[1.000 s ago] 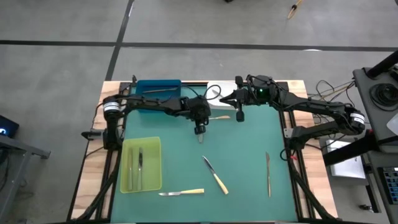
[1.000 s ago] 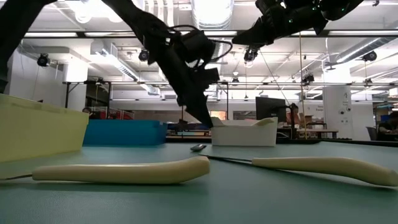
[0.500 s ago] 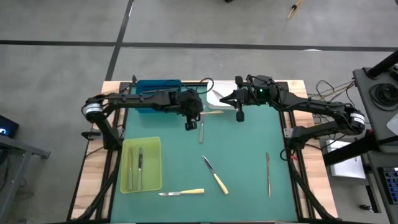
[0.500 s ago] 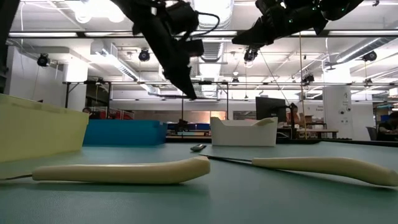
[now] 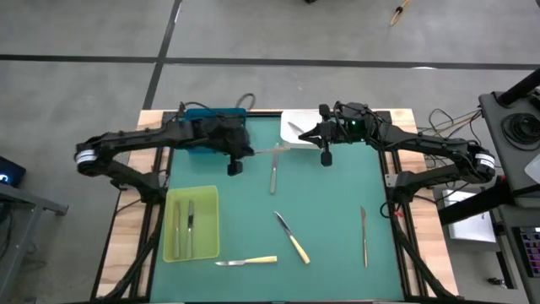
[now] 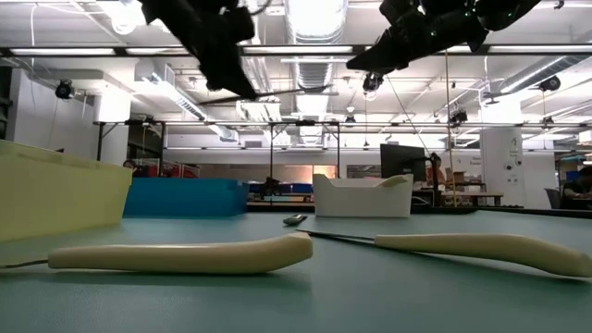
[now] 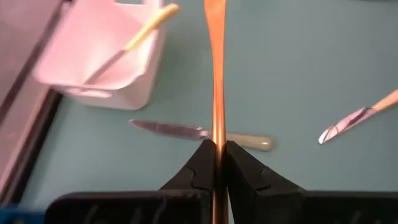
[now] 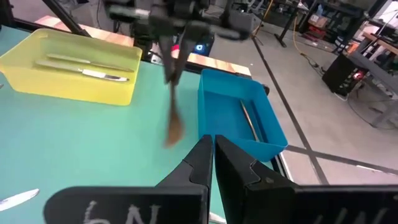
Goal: Sort silverware by color (type)
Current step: Put the left gold knife into the blue bin
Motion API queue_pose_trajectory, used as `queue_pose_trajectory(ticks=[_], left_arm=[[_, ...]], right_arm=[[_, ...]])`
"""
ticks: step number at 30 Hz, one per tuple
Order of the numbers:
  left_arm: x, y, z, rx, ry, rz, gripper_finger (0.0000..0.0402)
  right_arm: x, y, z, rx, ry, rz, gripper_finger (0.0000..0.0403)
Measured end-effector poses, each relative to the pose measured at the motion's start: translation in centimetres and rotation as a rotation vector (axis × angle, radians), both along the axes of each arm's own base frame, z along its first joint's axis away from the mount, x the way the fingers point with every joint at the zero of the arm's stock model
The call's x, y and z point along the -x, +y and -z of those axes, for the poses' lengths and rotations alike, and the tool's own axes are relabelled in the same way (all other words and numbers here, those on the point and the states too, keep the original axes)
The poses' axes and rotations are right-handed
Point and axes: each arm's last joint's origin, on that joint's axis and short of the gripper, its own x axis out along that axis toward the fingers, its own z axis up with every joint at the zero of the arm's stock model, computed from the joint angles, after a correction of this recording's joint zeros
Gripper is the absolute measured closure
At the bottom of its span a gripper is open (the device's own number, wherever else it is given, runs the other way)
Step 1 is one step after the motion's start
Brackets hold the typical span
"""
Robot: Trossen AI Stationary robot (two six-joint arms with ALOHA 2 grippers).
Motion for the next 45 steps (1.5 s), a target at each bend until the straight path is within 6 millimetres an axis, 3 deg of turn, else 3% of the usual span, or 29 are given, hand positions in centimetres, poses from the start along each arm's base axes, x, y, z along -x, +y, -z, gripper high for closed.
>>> queue_pose_trajectory(ticks=[6,11,14,18,25,32,45], left_arm=[[3.3,0.4,-0.4,-0.198,0.082,-0.107,0.0398],[4.6,0.7,0.5,-0.447,0.241,-0.173,0.0397],[4.8,1.3,1.1,-0.5,0.301,-0.186,0.0396],[5.3,3.0,1.9,-0.478,0.362,-0.233,0.0396],[7.8,6.8,3.9,-0.372,0.577,-0.334,0.0396],[9.2,10.0,6.0,-0.21,0.616,-0.321,0.0395],[7.5,13.3,9.6,-0.138,0.735,-0.25,0.0395]], right_arm=[[-0.1,0.0,-0.1,0.005,-0.012,0.0,0.0394],[-0.1,0.0,-0.1,0.003,-0.012,0.001,0.0394],[-0.1,0.0,-0.1,0.004,-0.012,0.001,0.0394],[-0.1,0.0,-0.1,0.004,-0.012,0.0,0.0394],[0.0,0.0,-0.1,0.004,-0.012,0.0,0.0394],[0.0,0.0,-0.1,0.015,-0.01,-0.003,0.0394],[0.0,0.0,0.0,0.024,-0.002,-0.006,0.0394]])
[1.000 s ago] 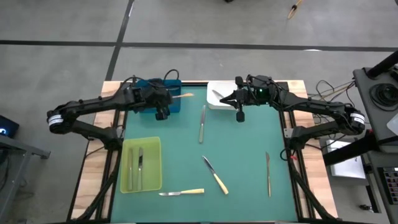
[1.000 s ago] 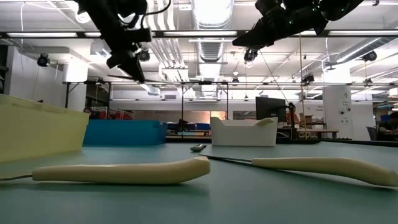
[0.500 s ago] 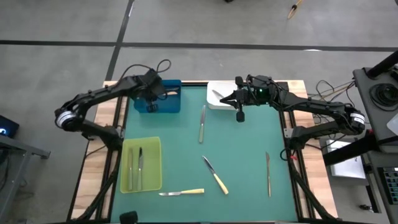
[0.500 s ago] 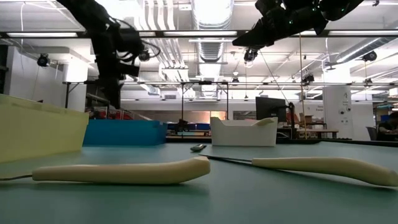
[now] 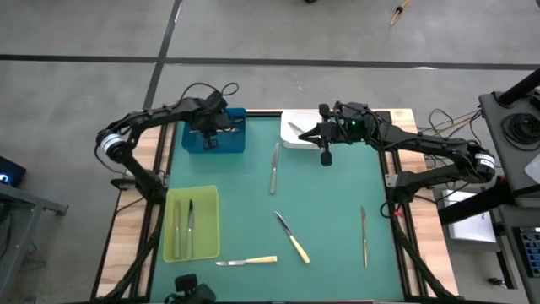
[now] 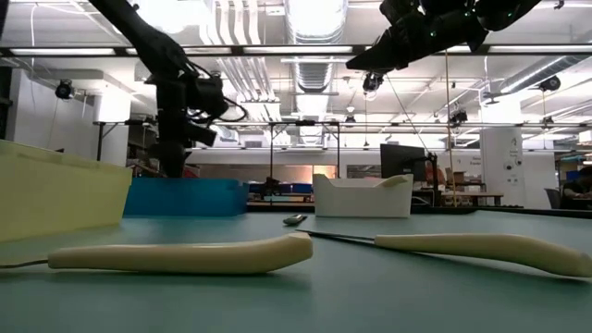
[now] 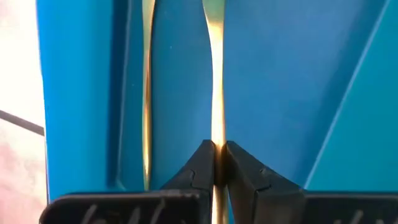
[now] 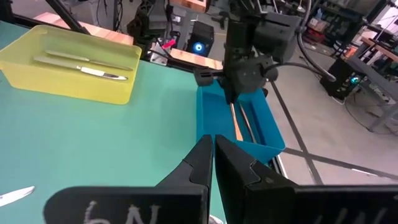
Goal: Sort silverware by color (type)
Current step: Put the left gold knife into the blue bin, then put the green knife into the green bin
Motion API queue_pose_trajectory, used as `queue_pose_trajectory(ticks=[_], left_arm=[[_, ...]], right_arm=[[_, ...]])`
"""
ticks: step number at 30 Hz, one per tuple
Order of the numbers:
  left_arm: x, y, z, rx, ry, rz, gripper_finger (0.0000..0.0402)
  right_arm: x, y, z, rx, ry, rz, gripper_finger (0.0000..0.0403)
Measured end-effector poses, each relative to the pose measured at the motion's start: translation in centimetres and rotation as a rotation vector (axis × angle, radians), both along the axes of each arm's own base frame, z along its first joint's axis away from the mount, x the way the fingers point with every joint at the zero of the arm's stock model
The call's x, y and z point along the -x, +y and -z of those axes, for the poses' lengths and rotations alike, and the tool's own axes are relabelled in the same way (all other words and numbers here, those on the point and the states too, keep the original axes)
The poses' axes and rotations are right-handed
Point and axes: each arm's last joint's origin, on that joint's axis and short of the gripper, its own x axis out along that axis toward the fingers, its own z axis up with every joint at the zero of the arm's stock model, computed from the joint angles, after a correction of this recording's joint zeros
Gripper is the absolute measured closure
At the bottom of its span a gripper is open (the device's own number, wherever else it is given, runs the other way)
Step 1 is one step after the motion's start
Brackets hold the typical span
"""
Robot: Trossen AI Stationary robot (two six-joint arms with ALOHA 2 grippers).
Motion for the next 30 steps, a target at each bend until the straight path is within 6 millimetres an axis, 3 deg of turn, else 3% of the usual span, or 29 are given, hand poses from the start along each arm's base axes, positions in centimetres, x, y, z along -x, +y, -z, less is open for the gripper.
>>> queue_pose_trajectory(ticks=[6,18,25,30], left_arm=[[-0.7,0.9,0.8,0.009,0.004,0.001,0.0388],[-0.8,1.2,1.0,-0.011,0.02,-0.022,0.0322],[-0.7,1.0,-0.3,-0.045,-0.045,-0.096,0.0318],[-0.6,0.3,-2.1,-0.003,-0.237,-0.175,0.0318]], right_arm=[[0.0,0.0,0.0,0.0,0.001,0.0,0.0394],[0.0,0.0,0.0,0.01,0.002,-0.003,0.0394],[0.0,0.0,0.0,0.009,0.002,-0.003,0.0394],[0.0,0.0,0.0,-0.024,-0.001,0.007,0.0394]])
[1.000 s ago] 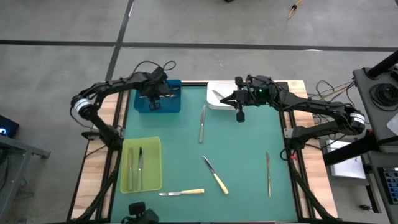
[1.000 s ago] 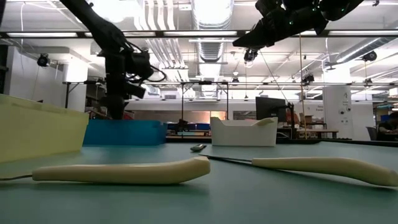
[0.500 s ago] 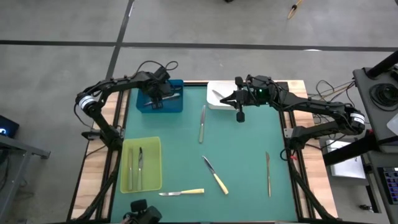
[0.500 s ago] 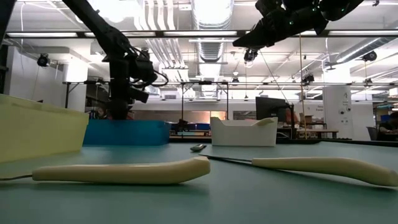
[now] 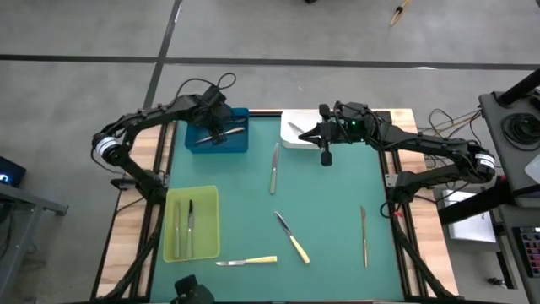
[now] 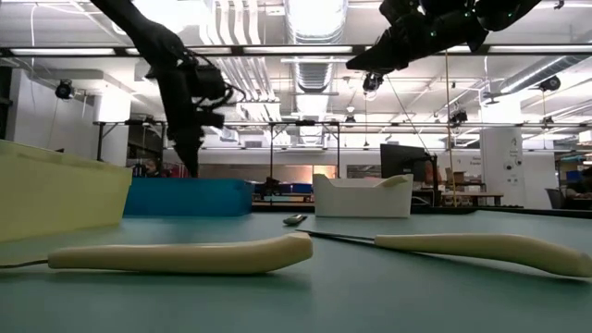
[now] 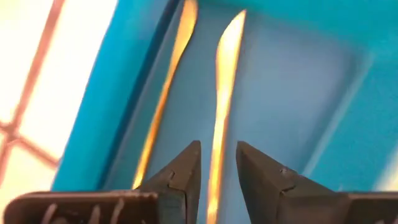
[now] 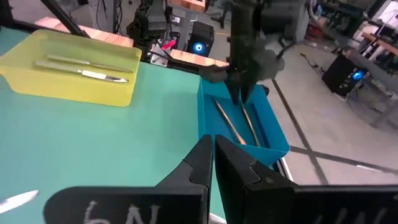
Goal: Sort silverware by color (type)
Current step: Put the green knife into the green bin
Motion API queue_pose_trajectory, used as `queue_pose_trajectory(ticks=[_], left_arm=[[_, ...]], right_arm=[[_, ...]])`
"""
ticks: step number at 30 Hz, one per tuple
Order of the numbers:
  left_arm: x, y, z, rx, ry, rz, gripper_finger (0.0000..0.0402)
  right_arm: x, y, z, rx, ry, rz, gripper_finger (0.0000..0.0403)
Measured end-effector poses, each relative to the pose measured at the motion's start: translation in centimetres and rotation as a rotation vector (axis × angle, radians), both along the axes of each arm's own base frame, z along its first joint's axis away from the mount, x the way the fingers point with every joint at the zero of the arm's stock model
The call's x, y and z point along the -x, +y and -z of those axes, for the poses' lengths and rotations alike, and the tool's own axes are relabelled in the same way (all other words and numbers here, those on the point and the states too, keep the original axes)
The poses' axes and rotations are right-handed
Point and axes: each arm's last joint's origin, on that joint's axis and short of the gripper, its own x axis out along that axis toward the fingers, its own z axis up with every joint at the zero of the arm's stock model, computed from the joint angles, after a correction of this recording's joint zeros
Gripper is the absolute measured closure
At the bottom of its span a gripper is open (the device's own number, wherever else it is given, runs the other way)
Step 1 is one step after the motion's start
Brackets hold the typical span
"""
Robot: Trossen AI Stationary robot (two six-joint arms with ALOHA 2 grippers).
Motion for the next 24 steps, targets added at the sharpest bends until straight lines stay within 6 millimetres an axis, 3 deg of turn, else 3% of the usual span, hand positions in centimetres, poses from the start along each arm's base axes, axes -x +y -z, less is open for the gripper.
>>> queue_pose_trajectory(ticks=[5,12,17,24], left_arm=[[0.0,-1.4,-1.9,-0.028,-0.19,-0.032,0.0318],[-0.4,-5.1,-3.9,-0.189,-0.424,0.055,0.0318],[-0.8,-7.9,-4.5,-0.31,-0.61,0.167,0.0318],[-0.6,-10.6,-4.9,-0.442,-0.767,0.302,0.0318]], right_arm=[[0.0,0.0,-0.1,-0.085,-0.013,0.023,0.0394],[-0.5,0.2,0.6,-0.376,-0.002,0.088,0.0394],[-1.9,1.0,2.1,-0.588,0.053,0.117,0.0394],[-3.9,3.8,5.1,-0.797,0.238,0.116,0.0394]])
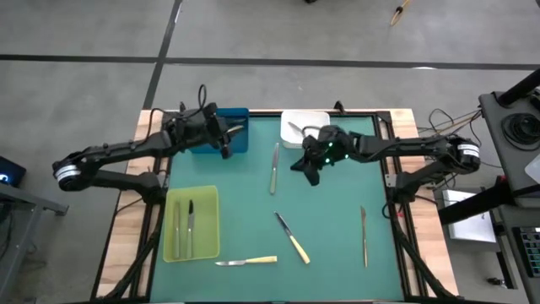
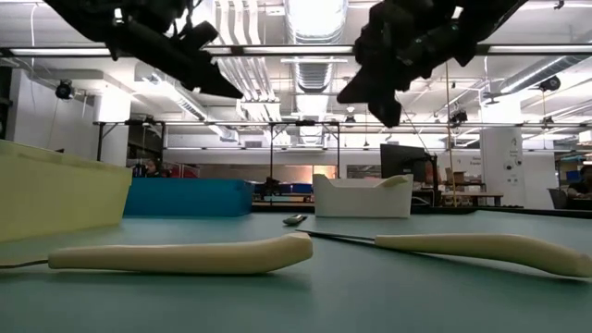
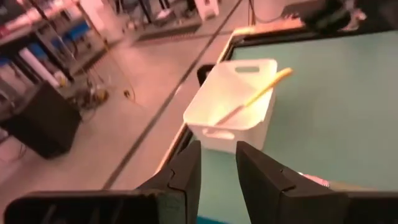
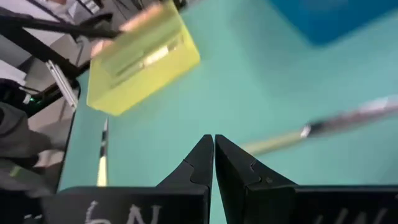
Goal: Sort silverware by color (type)
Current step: Put the green knife into the green bin
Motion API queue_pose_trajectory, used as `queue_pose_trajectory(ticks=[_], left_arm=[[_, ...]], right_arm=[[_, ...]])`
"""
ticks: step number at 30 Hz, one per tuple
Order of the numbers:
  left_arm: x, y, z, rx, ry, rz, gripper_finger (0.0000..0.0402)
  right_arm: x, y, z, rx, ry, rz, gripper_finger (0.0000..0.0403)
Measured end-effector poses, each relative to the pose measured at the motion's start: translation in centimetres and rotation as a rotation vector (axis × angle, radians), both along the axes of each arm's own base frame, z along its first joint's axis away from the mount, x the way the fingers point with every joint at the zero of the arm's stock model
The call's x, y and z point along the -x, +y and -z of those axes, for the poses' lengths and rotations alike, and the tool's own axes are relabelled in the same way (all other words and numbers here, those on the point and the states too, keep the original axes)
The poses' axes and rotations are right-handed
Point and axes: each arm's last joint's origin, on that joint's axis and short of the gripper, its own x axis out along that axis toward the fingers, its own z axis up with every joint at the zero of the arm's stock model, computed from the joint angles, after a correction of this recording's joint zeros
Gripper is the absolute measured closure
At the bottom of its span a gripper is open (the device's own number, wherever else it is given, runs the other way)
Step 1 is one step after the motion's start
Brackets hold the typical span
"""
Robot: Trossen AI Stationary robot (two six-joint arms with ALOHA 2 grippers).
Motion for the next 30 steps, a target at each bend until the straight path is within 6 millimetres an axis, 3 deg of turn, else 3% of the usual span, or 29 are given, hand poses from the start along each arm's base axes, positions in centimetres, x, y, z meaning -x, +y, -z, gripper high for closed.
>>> queue_pose_trajectory(ticks=[6,14,24,30], left_arm=[[0.0,-0.2,-0.5,-0.042,-0.032,0.012,0.0318],[-0.6,0.2,-0.5,-0.037,-0.024,0.013,0.0318],[-1.7,0.4,-1.1,-0.049,-0.032,0.072,0.0318],[-1.5,-0.3,-0.4,-0.031,-0.025,0.121,0.0318]], right_arm=[[-1.1,1.8,2.0,-0.182,0.122,0.027,0.0394],[-2.5,2.4,3.7,-0.33,0.274,0.146,0.0394],[-3.7,3.6,3.1,-0.296,0.683,0.312,0.0394],[-6.4,4.3,2.4,-0.284,0.721,0.363,0.0394]])
